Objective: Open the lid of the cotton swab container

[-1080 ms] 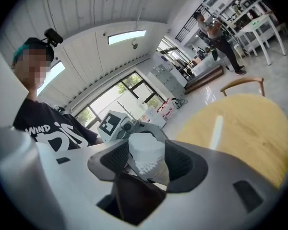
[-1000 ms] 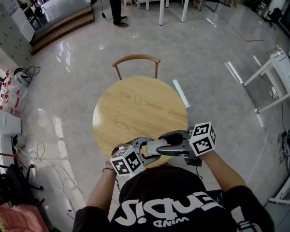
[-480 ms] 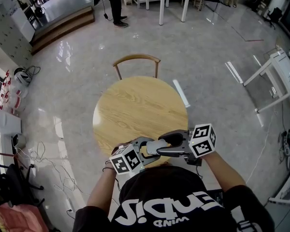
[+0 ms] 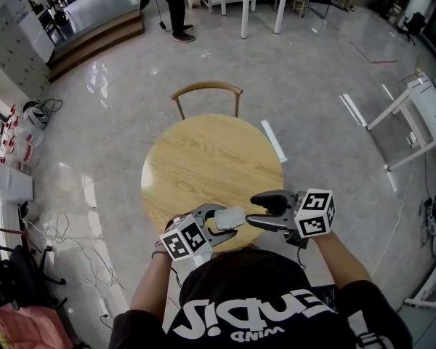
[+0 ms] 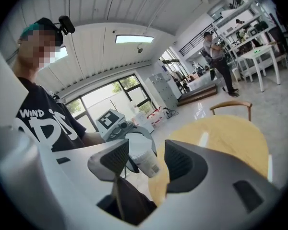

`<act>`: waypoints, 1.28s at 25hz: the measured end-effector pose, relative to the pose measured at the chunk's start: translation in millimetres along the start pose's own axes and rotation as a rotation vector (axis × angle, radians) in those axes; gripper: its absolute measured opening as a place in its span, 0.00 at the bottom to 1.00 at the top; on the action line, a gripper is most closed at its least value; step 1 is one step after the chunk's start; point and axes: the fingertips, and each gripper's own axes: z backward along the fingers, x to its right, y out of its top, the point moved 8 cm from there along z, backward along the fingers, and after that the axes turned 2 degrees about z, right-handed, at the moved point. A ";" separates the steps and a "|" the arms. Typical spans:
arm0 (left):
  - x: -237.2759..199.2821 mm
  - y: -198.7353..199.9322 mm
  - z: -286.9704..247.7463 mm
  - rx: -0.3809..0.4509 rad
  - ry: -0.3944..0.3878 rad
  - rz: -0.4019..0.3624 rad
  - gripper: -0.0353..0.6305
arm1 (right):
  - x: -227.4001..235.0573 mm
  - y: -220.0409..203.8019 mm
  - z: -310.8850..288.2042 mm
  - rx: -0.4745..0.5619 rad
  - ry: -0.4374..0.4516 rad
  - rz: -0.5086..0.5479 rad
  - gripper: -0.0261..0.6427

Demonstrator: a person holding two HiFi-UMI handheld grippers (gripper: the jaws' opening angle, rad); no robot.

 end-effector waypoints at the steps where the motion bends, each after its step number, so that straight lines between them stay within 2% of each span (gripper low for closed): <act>1: -0.4 -0.7 1.3 0.005 0.007 0.005 0.37 | 2.1 -1.8 3.0 0.005 -0.046 0.023 0.38; 3: -1.2 -1.4 2.6 0.011 0.023 0.013 0.37 | 6.0 -5.9 9.5 0.015 -0.158 0.083 0.37; 7: -3.1 -1.3 2.6 0.023 0.053 0.039 0.37 | 9.9 -15.6 20.0 0.049 -0.377 0.212 0.27; 13: -7.7 2.4 8.7 0.053 0.140 0.120 0.37 | 8.6 -30.7 31.2 0.167 -0.574 0.230 0.14; 17: -10.9 -5.0 14.3 0.074 0.240 0.199 0.37 | 8.1 -40.8 40.0 0.207 -0.666 0.220 0.10; 25: -12.5 -24.5 31.2 0.138 0.415 0.355 0.37 | 11.0 -52.2 60.8 0.246 -0.787 0.181 0.09; 32: -10.5 -34.6 52.8 0.251 0.598 0.507 0.37 | 9.6 -61.6 71.9 0.260 -0.870 0.181 0.08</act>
